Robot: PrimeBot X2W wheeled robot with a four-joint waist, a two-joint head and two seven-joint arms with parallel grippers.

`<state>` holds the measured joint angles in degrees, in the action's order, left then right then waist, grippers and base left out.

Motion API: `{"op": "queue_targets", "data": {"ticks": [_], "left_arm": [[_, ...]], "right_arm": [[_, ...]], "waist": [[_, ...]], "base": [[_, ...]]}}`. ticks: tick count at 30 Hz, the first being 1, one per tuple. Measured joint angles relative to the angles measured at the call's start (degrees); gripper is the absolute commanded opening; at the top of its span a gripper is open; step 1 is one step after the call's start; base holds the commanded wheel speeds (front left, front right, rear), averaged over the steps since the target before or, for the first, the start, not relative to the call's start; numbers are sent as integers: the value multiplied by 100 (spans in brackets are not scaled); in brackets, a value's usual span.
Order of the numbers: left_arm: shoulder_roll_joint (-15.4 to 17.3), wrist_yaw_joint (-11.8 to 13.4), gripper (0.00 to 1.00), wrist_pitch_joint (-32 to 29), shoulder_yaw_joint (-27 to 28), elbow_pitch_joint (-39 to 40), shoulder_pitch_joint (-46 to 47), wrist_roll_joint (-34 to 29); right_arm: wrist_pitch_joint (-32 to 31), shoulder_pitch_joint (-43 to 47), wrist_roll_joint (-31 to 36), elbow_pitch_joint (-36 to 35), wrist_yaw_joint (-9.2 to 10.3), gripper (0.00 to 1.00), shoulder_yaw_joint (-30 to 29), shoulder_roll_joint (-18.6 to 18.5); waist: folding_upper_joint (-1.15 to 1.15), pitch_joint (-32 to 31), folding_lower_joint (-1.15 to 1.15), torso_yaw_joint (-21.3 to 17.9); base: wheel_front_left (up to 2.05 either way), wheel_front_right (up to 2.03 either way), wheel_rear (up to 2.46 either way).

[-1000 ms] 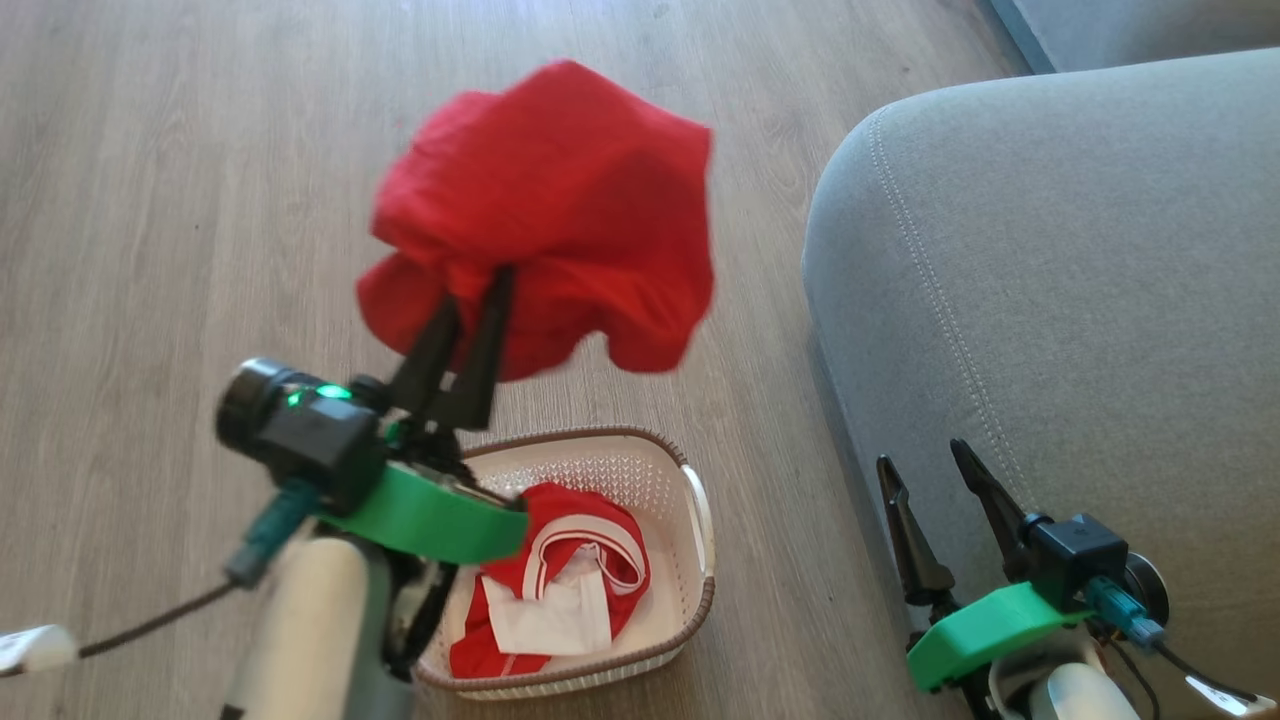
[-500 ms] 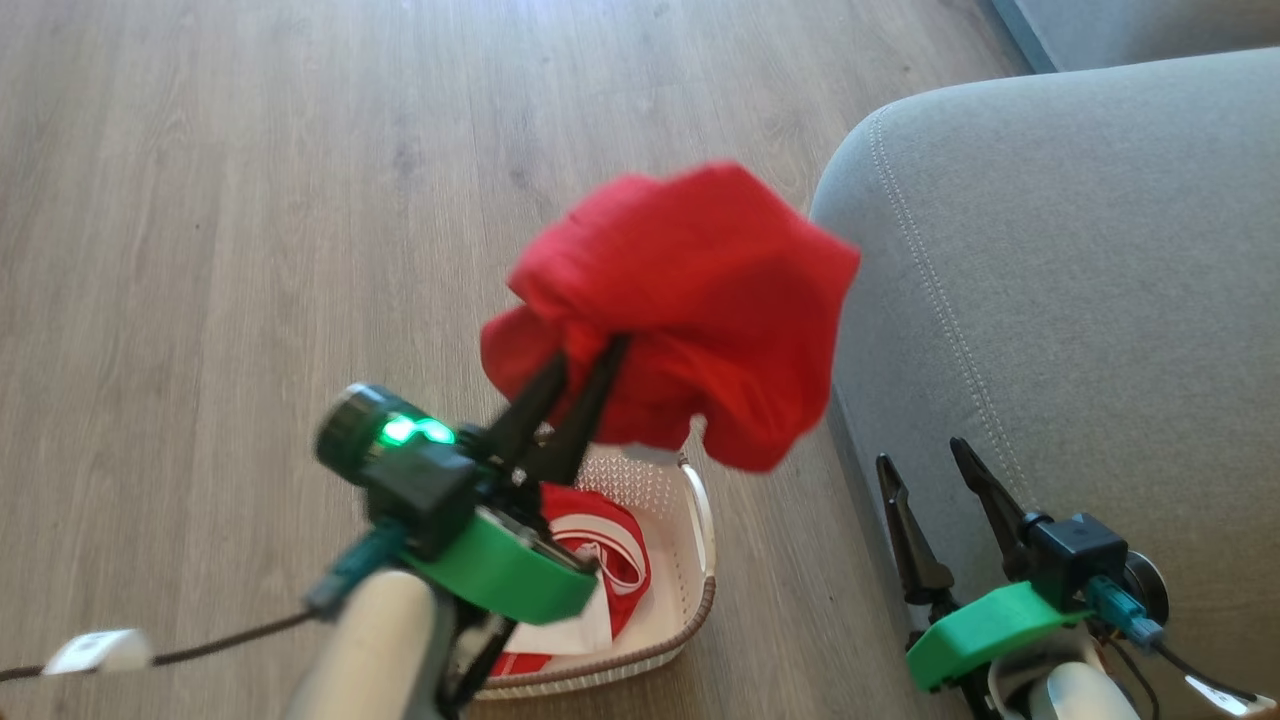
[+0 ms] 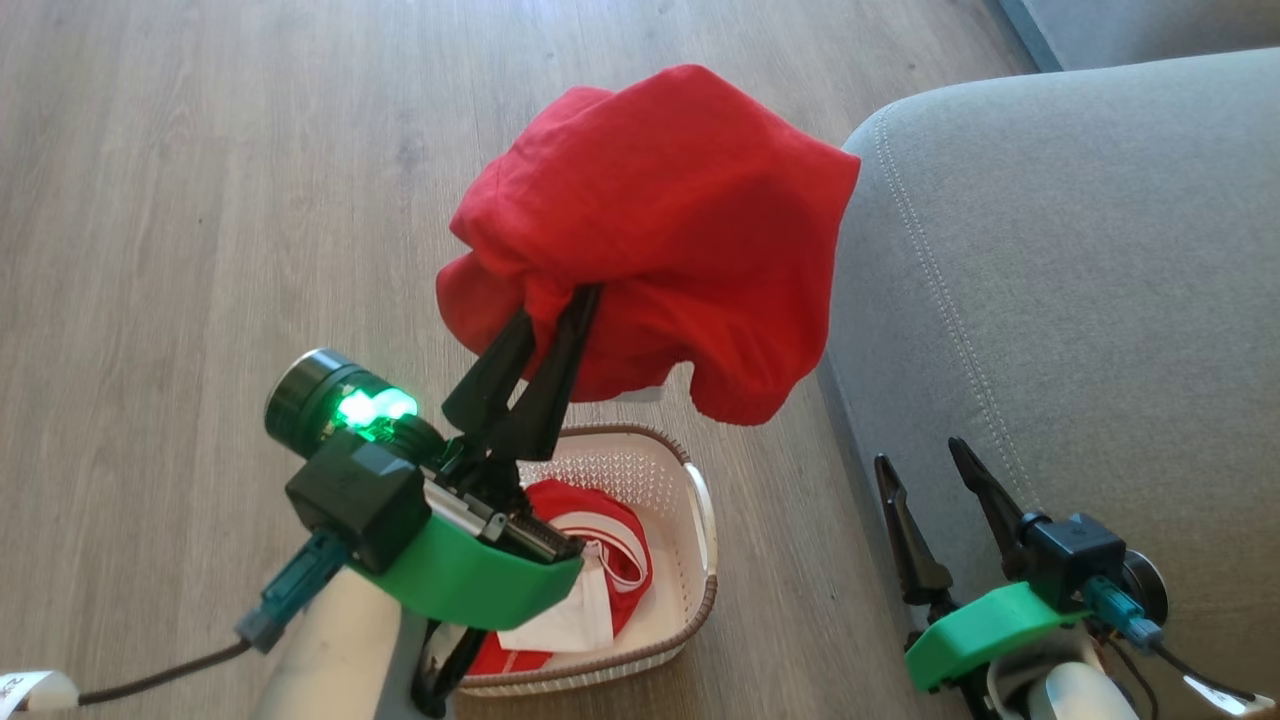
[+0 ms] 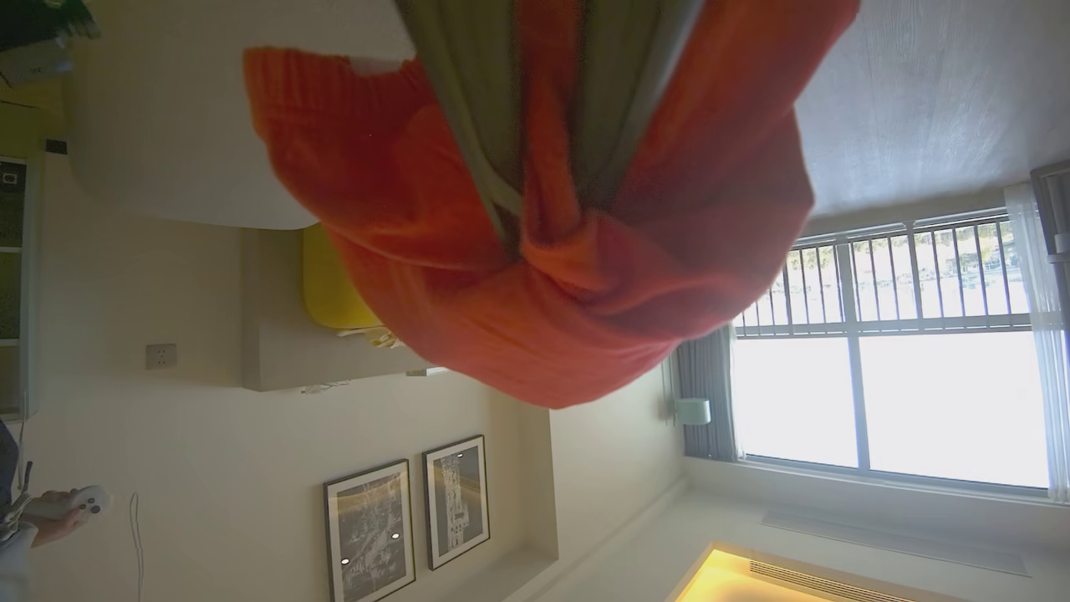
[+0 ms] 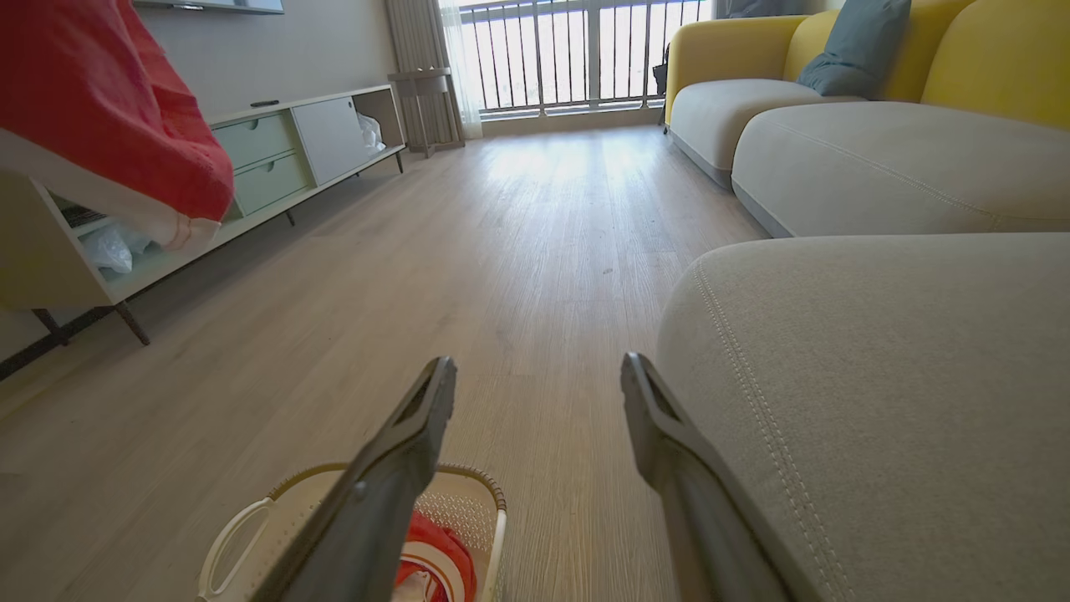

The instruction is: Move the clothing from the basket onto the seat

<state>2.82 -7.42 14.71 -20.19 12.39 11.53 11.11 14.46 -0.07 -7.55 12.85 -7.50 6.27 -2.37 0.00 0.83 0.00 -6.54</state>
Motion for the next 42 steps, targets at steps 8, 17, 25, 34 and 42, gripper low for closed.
{"op": "queue_targets", "data": {"ticks": [8,17,25,34,42], "left_arm": [[0,0,0,0,-65,-191,-8,-4],[0,0,0,0,-57,-245,-8,-11],[63,0,0,0,-126,-535,-9,-275],[263,-1,0,0,-336,-965,-126,-766],[303,-1,0,0,-369,-1024,-136,-818]], "right_arm": [[0,-1,0,-29,0,100,0,0],[0,-14,-216,-367,0,100,232,0],[0,-216,-255,-1006,0,100,1026,-325],[0,-321,-427,-1367,0,100,1543,-987],[0,-451,-461,-1538,0,100,1575,-1305]], "waist": [[0,7,0,-29],[0,61,0,-27],[0,107,0,-55],[0,85,0,-14],[0,74,0,-6]], "base": [[0,0,0],[0,0,0],[0,0,0],[0,0,0],[0,0,0]]}}
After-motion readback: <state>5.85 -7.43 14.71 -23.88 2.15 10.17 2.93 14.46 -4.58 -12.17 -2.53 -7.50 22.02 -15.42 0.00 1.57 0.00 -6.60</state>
